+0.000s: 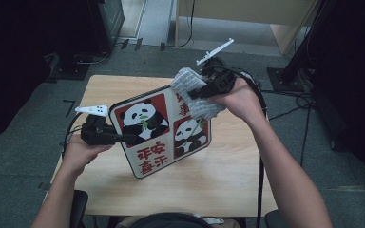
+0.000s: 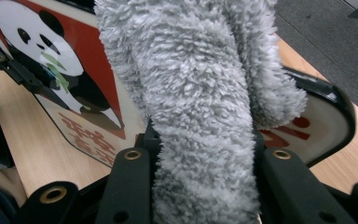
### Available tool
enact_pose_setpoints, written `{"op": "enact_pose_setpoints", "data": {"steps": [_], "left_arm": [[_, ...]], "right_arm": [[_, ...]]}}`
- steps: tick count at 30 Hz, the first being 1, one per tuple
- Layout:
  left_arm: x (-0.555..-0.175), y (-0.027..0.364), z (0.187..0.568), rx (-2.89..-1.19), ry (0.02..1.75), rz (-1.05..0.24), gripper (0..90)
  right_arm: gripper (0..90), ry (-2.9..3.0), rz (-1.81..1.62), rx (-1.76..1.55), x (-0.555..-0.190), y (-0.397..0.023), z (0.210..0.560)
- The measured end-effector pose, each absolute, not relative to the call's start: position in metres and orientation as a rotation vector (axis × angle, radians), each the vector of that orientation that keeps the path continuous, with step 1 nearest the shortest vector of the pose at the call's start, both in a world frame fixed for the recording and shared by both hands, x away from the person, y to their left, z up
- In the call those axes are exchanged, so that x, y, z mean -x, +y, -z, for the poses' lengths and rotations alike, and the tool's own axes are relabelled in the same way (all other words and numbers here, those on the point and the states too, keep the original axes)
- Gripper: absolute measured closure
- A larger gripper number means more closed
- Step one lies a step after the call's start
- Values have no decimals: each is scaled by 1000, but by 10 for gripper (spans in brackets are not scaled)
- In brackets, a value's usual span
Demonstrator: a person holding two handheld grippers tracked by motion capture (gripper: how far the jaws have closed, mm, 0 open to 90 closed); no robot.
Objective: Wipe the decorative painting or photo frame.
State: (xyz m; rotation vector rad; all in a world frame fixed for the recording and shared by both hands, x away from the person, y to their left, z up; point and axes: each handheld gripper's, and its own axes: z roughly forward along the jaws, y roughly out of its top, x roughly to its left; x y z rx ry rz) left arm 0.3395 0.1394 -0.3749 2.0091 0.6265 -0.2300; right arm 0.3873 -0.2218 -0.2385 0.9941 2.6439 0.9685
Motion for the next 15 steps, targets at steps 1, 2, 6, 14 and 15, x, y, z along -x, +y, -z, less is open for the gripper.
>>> {"op": "enact_pose_setpoints", "data": {"steps": [1, 2, 6, 14, 15], "left_arm": [[-340, 139, 375, -2009, 625, 230, 768], [-340, 139, 375, -2009, 624, 230, 767], [-339, 139, 375, -2010, 623, 229, 768], [-339, 139, 375, -2011, 621, 226, 769], [-339, 139, 375, -2012, 620, 225, 769]], "right_arm": [[669, 2649, -963, -989, -387, -222, 240], [670, 2651, -960, -984, -387, -222, 241], [669, 2643, -979, -986, -385, -224, 246], [669, 2633, -1012, -981, -381, -227, 255], [669, 2628, -1021, -968, -381, -227, 256]]}}
